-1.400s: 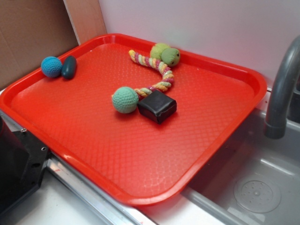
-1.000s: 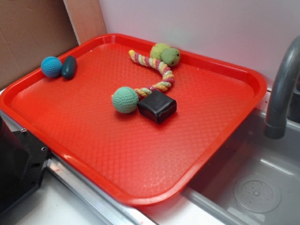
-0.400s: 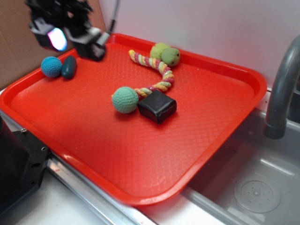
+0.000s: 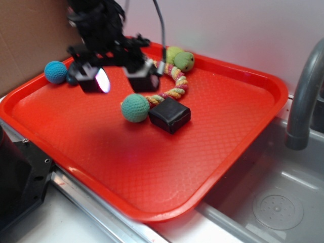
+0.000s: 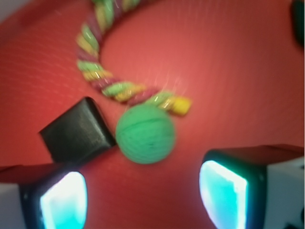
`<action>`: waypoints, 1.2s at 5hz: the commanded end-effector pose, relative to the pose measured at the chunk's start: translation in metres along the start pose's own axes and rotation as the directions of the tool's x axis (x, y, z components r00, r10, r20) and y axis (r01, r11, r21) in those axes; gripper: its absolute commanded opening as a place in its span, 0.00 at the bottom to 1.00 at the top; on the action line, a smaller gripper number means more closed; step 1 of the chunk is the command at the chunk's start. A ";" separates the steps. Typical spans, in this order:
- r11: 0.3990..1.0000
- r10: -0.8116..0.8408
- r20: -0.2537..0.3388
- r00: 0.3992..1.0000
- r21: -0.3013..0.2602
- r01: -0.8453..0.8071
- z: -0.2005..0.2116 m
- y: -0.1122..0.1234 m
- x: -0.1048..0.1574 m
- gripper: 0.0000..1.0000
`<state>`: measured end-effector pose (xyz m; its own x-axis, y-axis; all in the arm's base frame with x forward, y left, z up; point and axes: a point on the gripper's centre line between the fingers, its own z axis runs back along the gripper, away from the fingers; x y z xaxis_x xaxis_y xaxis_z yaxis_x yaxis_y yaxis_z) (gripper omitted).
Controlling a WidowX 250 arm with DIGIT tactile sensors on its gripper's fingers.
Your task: Grab the green ball.
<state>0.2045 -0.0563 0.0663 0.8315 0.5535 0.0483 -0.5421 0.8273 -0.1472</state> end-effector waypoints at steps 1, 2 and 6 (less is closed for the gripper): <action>1.000 0.020 0.010 1.000 0.007 -0.020 -0.023 0.006 0.025 1.00; 1.000 0.023 -0.001 1.000 0.021 -0.023 -0.034 0.010 0.027 1.00; 0.968 -0.251 -0.013 0.968 0.006 0.251 0.043 0.035 0.019 0.00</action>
<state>0.1837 -0.0183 0.0971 0.9485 0.3159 0.0244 -0.3112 0.9433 -0.1154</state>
